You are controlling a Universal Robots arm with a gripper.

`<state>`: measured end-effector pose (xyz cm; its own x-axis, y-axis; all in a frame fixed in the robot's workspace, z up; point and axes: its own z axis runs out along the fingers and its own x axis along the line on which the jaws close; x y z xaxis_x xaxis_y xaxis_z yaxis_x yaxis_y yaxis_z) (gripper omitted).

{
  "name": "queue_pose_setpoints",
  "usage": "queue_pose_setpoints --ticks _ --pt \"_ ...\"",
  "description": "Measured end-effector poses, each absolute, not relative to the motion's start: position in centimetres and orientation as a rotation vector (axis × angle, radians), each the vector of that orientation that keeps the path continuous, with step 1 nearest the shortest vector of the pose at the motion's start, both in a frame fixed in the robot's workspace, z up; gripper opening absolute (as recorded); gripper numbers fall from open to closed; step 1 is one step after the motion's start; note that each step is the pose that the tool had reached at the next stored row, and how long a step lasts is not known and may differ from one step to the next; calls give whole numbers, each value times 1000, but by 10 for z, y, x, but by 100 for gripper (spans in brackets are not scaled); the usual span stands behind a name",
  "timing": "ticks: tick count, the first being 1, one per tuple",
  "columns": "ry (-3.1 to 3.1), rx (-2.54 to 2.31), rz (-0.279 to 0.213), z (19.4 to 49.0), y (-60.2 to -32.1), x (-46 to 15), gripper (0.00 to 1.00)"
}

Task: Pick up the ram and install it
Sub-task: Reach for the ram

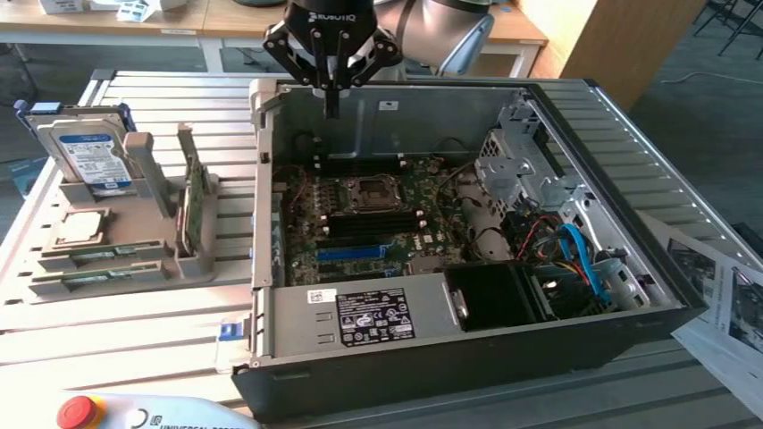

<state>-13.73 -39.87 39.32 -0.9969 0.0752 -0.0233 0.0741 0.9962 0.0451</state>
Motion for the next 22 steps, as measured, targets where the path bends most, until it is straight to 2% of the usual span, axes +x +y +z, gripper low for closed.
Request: queue_pose_setpoints --ticks 22 --pt "3114 116 67 393 -397 -152 10"
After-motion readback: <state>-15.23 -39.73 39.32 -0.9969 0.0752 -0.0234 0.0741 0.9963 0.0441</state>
